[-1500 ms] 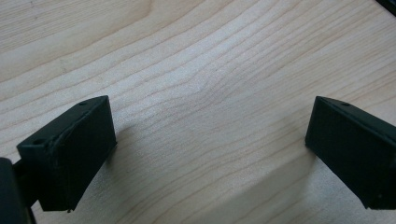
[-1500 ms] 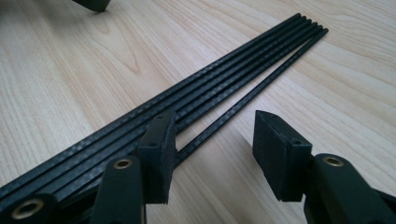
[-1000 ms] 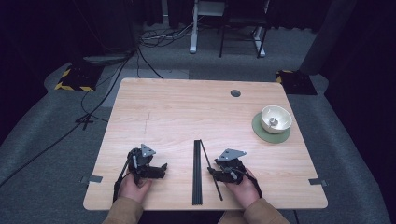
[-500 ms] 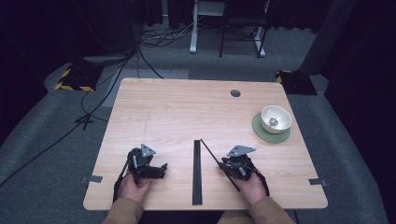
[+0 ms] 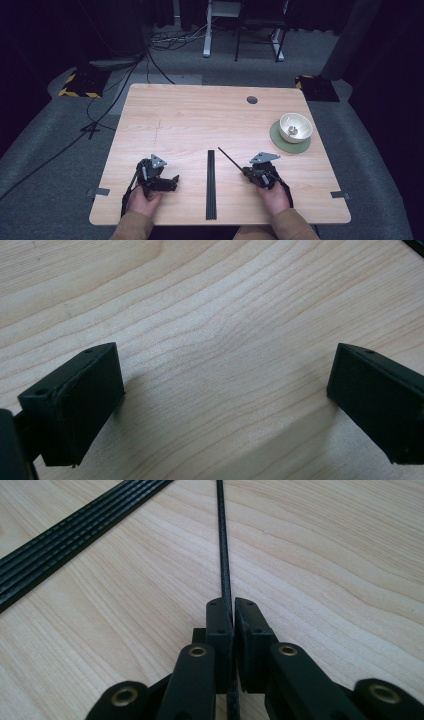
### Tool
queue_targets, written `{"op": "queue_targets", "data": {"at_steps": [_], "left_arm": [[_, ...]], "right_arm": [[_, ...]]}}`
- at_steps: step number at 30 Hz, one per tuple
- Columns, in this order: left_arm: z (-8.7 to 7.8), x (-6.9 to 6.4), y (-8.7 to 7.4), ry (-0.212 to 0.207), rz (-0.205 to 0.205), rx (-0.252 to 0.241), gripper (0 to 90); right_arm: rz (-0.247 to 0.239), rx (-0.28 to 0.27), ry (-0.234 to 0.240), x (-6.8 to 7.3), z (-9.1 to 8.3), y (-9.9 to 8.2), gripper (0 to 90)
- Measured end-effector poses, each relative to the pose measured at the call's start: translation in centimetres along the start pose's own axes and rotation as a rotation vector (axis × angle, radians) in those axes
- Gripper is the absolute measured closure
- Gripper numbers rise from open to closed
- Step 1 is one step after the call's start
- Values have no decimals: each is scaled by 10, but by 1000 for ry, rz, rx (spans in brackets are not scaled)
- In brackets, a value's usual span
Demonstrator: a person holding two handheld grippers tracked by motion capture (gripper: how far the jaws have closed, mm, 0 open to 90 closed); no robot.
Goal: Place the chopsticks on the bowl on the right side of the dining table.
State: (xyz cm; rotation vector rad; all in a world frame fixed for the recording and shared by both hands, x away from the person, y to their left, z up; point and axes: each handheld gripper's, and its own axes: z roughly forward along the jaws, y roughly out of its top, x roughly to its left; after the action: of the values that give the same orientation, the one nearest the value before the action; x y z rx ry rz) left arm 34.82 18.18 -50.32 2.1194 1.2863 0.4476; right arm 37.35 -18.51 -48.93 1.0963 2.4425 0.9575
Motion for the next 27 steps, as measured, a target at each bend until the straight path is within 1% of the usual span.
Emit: {"op": "queue_targets", "data": {"at_steps": [3,4,7,9,14,15,20,21,23,24,25,27], "left_arm": [[0,0,0,0,0,0,20],[0,0,0,0,0,0,20],[0,0,0,-3,-2,-3,19],[1,0,0,-6,0,-6,17],[1,0,1,-6,1,-7,16],[1,0,1,-6,1,-7,17],[1,0,1,-6,1,-7,17],[1,0,1,-6,1,-7,17],[1,0,0,-7,-2,-7,17],[1,0,0,-8,-2,-6,18],[1,0,0,-8,-2,-6,18],[1,0,0,-12,-5,-3,18]], "right_arm": [[-1,3,-12,-2,-1,0,857],[7,-7,2,-4,-3,0,857],[13,-13,4,-6,-7,1,858],[21,-21,14,-9,-13,2,858],[27,-26,19,-14,-24,5,859],[22,-31,20,-15,-27,6,859],[17,-52,18,-18,-42,13,859],[8,-57,15,-20,-46,14,859],[8,-65,16,-23,-53,17,859],[15,-75,20,-27,-59,20,859],[15,-75,20,-27,-59,20,859],[18,-81,24,-30,-66,23,859]]}}
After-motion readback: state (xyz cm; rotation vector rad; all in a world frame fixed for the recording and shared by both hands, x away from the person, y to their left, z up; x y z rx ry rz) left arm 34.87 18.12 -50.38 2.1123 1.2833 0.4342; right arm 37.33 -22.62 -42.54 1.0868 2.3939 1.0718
